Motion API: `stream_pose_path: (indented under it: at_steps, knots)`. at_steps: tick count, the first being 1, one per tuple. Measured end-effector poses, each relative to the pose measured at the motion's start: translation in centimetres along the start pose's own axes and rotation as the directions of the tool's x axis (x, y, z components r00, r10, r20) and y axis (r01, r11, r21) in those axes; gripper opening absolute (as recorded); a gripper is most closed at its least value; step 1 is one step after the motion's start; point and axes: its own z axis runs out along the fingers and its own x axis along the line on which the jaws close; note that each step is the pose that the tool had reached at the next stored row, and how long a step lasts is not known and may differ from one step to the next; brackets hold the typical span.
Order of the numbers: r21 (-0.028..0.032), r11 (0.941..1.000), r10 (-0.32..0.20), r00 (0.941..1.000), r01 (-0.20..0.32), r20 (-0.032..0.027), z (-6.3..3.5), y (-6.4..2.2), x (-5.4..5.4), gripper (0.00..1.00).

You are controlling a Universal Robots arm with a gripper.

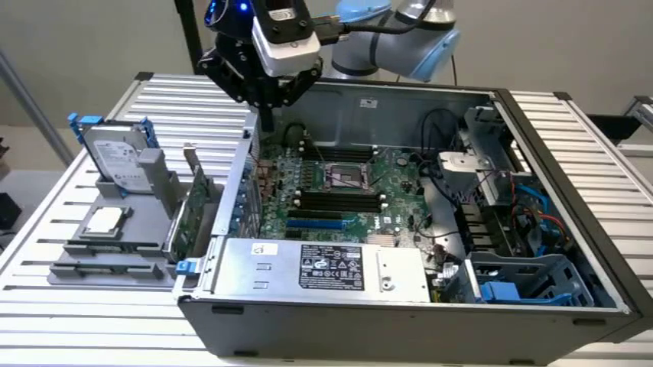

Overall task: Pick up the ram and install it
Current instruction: 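Reach for the ram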

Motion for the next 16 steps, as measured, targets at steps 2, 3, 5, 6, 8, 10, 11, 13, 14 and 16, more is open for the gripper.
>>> stream_pose_path:
  at_steps: [2,3,5,6,8,10,11,13,14,16]
  knots:
    - [-0.0001,1.0,0.0,1.0,0.0,0.0004,-0.03,-0.42,0.9,0.0]
    - [-0.0001,1.0,0.0,1.0,0.0,0.0006,-0.05,-0.64,1.3,0.0]
    - [-0.0001,1.0,0.0,1.0,0.0,0.0009,-0.08,-1.08,2.2,0.0]
    - [-0.0001,1.0,0.0,1.0,0.0,0.001,-0.1,-1.28,2.7,0.0]
    - [0.0,1.0,0.0,1.0,0.0,0.0012,-0.13,-1.65,3.5,0.0]
    - [-0.0002,1.0,0.0,1.0,0.0,0.0014,-0.14,-2.0,4.4,0.0]
    - [0.0,1.0,0.0,1.0,0.0,0.0014,-0.15,-2.17,4.9,0.0]
    - [-0.0001,1.0,0.0,1.0,0.0,0.0015,-0.14,-2.46,5.8,0.0]
    - [-0.0002,1.0,0.0,1.0,0.0,0.0015,-0.13,-2.61,6.2,0.0]
    - [-0.0001,1.0,0.0,1.0,0.0,0.0015,-0.07,-2.88,7.1,0.0]
